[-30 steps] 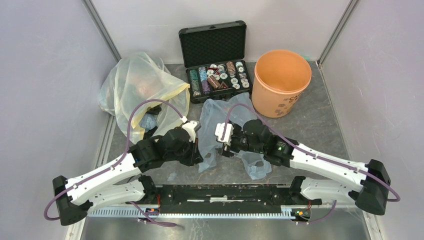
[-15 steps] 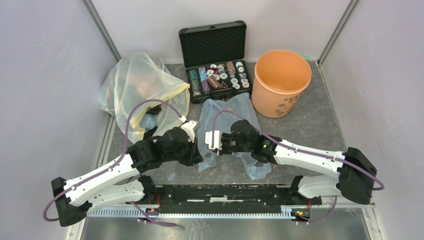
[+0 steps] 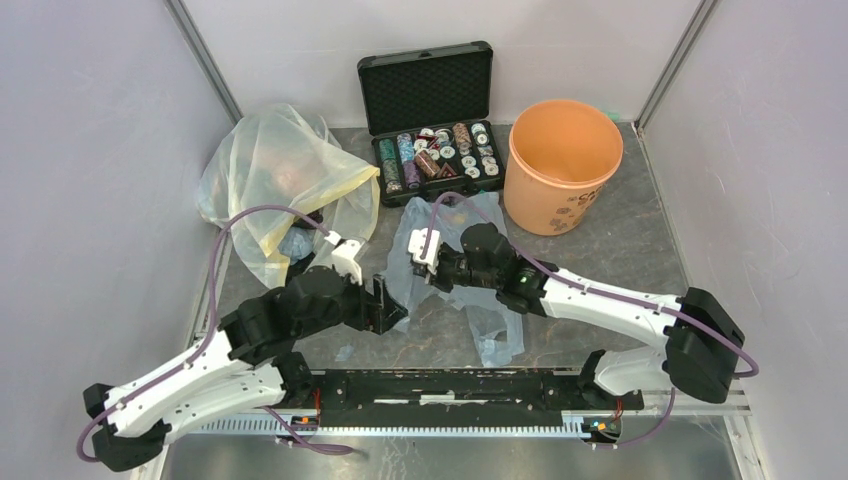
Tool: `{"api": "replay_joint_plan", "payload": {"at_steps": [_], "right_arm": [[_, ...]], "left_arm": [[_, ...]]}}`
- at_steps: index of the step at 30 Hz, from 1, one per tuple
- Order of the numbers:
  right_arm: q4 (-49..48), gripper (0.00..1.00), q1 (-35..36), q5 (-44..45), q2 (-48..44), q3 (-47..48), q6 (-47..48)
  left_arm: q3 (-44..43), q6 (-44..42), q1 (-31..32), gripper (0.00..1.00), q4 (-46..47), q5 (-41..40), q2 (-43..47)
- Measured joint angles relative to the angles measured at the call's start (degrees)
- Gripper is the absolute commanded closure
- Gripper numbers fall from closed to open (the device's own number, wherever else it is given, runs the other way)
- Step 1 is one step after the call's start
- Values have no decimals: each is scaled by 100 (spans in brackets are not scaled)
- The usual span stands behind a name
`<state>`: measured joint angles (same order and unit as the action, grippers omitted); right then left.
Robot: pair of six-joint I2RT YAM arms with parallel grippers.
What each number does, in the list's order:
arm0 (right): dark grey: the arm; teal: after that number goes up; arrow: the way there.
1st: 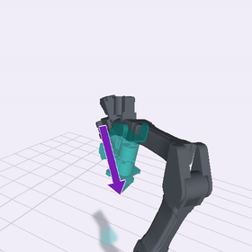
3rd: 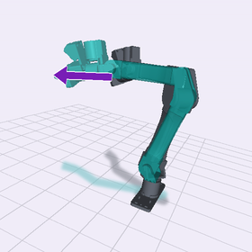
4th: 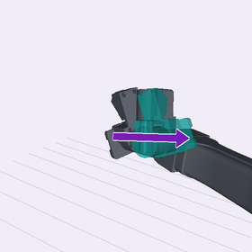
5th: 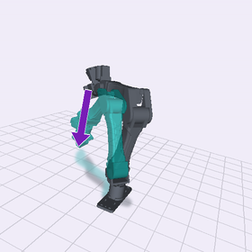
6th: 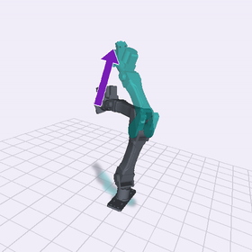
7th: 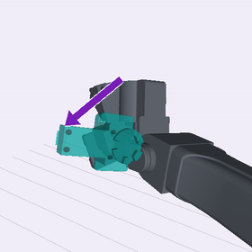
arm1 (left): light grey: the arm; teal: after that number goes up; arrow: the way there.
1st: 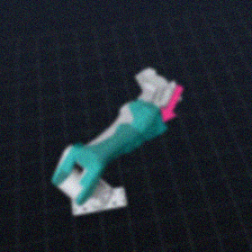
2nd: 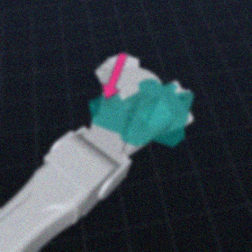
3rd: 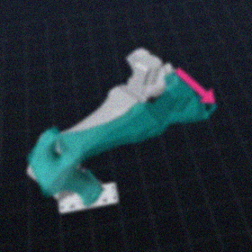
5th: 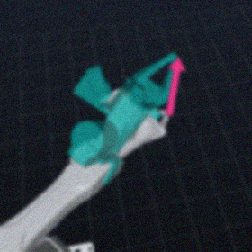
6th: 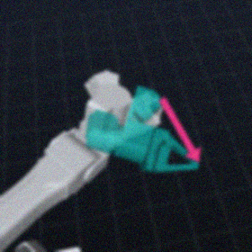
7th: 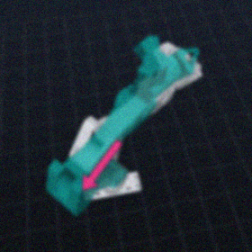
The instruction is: Put the trash bags into the trash bin
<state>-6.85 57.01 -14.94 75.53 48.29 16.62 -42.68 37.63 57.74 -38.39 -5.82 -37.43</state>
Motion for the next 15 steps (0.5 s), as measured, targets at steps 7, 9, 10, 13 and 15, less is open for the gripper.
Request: {"api": "replay_joint_plan", "payload": {"at_steps": [7,9,10,13,15], "right_arm": [[-192,100,-282,-7,232,232,-632],[-227,100,-372,-31,256,245,-807],[-232,100,-404,-42,267,258,-876],[-232,100,-474,-63,308,326,-1021],[-232,100,-498,-90,310,356,-1086]], "left_arm": [[643,-13,0,17,632,-448,809],[949,-20,0,17,999,-446,933],[1069,-24,0,17,1152,-435,946],[1222,-101,0,21,1506,-396,857],[1220,-168,0,21,1714,-352,754]]}}
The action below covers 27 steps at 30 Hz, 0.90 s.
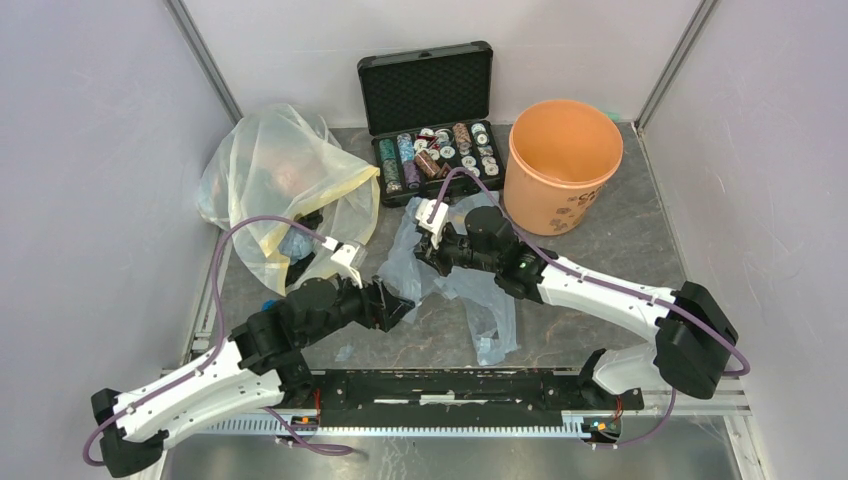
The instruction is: Put the trash bags into the trash bin
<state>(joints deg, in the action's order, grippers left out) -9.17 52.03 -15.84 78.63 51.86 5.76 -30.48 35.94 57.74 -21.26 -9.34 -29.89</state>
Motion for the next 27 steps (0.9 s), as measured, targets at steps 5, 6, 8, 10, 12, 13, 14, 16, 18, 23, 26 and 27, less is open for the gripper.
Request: {"api": "replay_joint_plan", "payload": {"at_steps": [5,6,8,10,12,13,14,16,18,23,26,27], "right_arm": [[0,100,-20,-44,0,63,-103],[-2,100,-24,-50,0,72,-127],[-2,100,-28,-61,4,92,-153],[11,100,-35,-68,20,131,-170],[15,100,-42,-66,24,173,-195],[17,100,-44,-66,24,188,-205],[20,100,-46,-68,24,203,-212],[20,100,-46,-68,28,234,-238],[15,97,-52,-68,28,243,-258],[111,59,-74,-4,20,245,-317],[348,42,-76,269,-66,245,-323],[435,22,-79,352,-125,243,-345]], "left_arm": [[-11,-149,0,23,302,151,-234],[-11,-175,0,23,341,203,-251],[-11,-212,0,23,407,291,-269],[-11,-245,0,25,496,435,-247],[-11,-267,0,35,584,590,-195],[-11,-271,0,44,621,662,-175],[-11,-284,0,53,662,726,-157],[-11,-308,0,79,695,802,-138],[-11,-343,0,98,695,793,-149],[-48,-361,0,98,496,367,-201],[-192,-358,0,98,236,142,-256],[-249,-358,0,98,177,116,-275]]}}
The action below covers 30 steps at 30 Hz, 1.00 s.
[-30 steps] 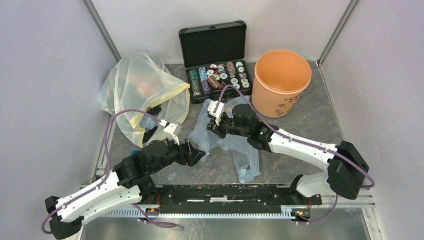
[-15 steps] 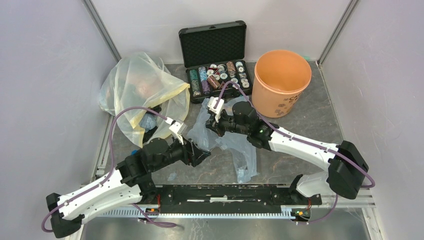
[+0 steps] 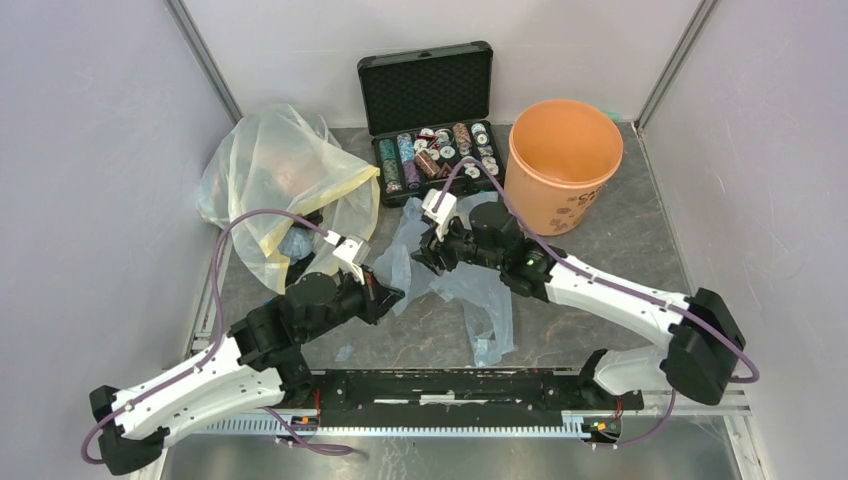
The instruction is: Put the trash bags into the trash bin
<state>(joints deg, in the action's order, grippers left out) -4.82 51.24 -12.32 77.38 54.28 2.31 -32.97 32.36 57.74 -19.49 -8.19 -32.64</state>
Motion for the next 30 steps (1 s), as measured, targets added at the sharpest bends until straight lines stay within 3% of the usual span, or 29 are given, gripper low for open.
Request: {"api": "replay_joint_plan", "payload": {"at_steps": [1,2,12,17,24,30], "right_arm": [[98,4,0,127,-98,-13,2],[173,2,0,245,-236,-48,-15],[450,2,0,1202,-2304,-1178,-136],[903,2,-4,1624,-2830,-1746,-428],[1300,2,-11,1530,-3620,-2647,-442],[1274,2,-13,1147,-3442,-2778,-372]], "left_arm": [[-66,0,0,98,-55,-24,-2],[-129,0,0,98,-107,-28,-9],[-632,0,0,98,-496,26,17],[-684,0,0,98,-621,79,17],[-708,0,0,98,-782,79,15],[-728,0,0,98,-796,79,31]]}}
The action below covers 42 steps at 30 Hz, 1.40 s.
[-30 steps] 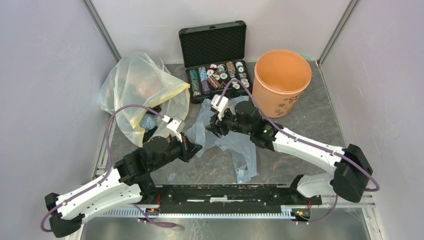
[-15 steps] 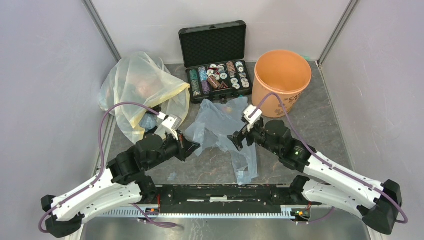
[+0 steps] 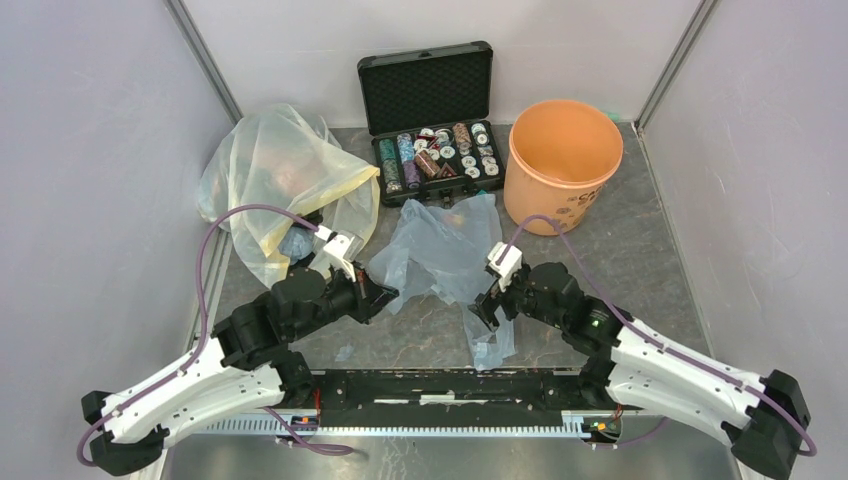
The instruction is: Put the trash bags into the trash bin
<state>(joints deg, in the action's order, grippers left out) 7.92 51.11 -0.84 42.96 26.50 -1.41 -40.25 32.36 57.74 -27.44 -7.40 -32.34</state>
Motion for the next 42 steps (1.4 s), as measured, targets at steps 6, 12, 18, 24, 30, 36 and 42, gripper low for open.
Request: {"api": "replay_joint_plan", "payload": {"at_steps": [6,12,18,24,30,36,42], "right_arm": [[-46,2,0,96,835,94,125],[-260,77,0,529,1305,463,348],[-426,100,0,470,1641,1200,297],[-120,100,0,614,1725,2562,273],[63,100,0,1025,1578,3713,275],[334,100,0,1578,1665,5075,323],[332,100,0,2444,1537,5713,459]], "left_arm": [[-37,0,0,98,-35,-4,52],[-140,-2,0,98,-94,-42,50],[-597,-9,0,98,-319,-177,-39],[-1928,-125,0,98,-339,-343,-442],[-3504,-490,0,98,-289,-267,-1228],[-4909,-739,0,98,-83,-103,-1976],[-5554,-824,0,98,295,144,-2542]]}}
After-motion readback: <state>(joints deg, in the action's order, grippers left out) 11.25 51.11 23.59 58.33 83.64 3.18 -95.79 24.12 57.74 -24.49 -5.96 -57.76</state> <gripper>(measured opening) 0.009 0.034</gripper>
